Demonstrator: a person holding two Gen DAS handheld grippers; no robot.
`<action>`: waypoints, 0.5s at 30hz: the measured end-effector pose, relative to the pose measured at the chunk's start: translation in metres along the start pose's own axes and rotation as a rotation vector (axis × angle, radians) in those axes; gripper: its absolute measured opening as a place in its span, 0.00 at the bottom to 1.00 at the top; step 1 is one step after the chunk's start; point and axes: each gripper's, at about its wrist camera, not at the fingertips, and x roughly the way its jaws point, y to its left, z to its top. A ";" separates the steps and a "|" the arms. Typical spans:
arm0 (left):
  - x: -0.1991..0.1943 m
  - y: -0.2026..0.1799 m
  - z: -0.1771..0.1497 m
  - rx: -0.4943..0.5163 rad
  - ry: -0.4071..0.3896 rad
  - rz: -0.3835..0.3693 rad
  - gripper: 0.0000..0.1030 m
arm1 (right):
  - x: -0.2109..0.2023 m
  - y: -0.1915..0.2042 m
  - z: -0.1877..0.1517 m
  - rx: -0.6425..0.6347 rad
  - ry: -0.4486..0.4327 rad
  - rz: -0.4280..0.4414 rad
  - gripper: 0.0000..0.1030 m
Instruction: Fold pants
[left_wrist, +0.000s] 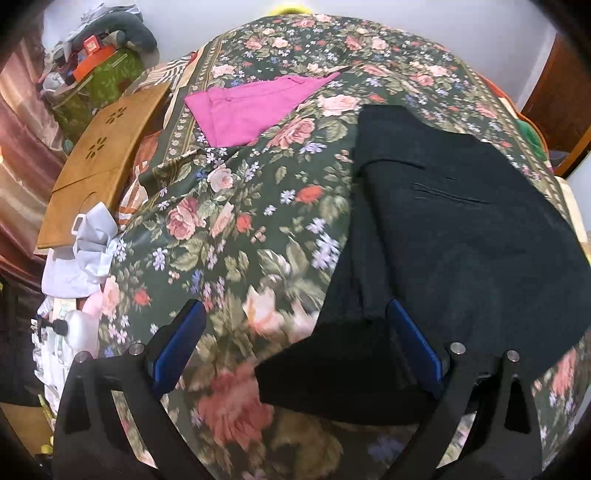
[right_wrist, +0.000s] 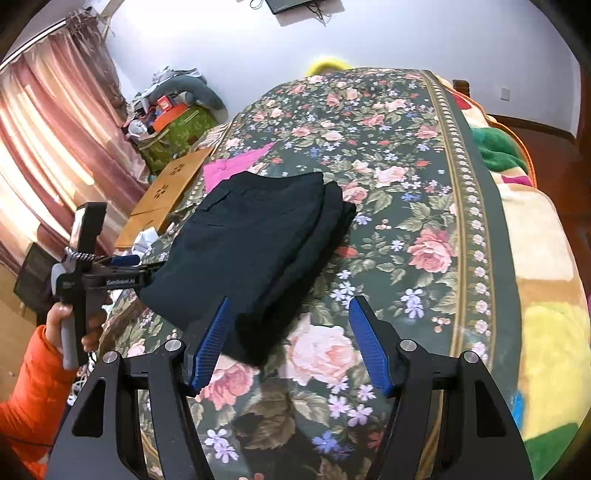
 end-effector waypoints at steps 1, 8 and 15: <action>-0.004 -0.002 -0.004 -0.004 -0.011 -0.006 0.97 | 0.001 0.001 0.000 -0.004 0.002 -0.002 0.60; -0.040 -0.010 -0.012 0.011 -0.123 0.015 0.79 | 0.018 0.006 -0.001 -0.032 0.028 -0.001 0.60; -0.049 -0.014 -0.012 0.013 -0.122 -0.105 0.38 | 0.031 0.011 0.000 -0.029 0.029 0.043 0.49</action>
